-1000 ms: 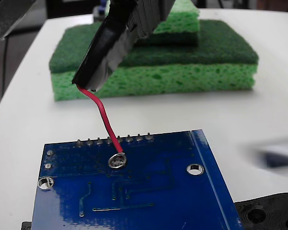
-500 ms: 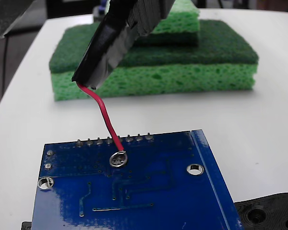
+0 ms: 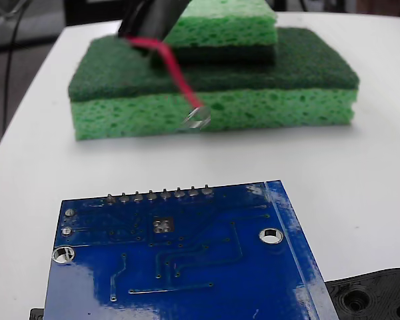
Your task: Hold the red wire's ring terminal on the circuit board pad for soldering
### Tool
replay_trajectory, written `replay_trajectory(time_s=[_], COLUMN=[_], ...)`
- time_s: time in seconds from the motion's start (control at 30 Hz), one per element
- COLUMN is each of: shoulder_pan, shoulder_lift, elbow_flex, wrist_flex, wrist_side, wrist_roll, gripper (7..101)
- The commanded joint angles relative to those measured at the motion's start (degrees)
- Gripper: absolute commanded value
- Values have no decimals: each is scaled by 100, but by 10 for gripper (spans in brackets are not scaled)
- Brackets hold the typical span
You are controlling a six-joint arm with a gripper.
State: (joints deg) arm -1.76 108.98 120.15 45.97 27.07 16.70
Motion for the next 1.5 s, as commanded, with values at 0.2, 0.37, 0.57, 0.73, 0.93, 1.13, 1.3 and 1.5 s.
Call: replay_trajectory(time_s=[0.2, 0.37, 0.57, 0.73, 0.93, 1.13, 1.3, 1.5], shoulder_pan=[79, 211, 562, 817, 976, 1090, 1116, 1187], shoulder_lift=[1125, 2224, 3604, 4790, 4913, 5432, 6601, 6601], elbow_flex=[1090, 2092, 3366, 4025, 4148, 4430, 4772, 4799], wrist_flex=[-650, -949, -1380, -1230, -1116, -905, -255, -185], wrist_side=[-396, -721, -1591, -2250, -2795, -3182, -3393, -3656], wrist_roll=[-220, -378, -782, -1011, -1230, -1274, -1257, -1389], gripper=[1003, 1003, 1003, 1003, 1003, 1003, 1003, 1003])
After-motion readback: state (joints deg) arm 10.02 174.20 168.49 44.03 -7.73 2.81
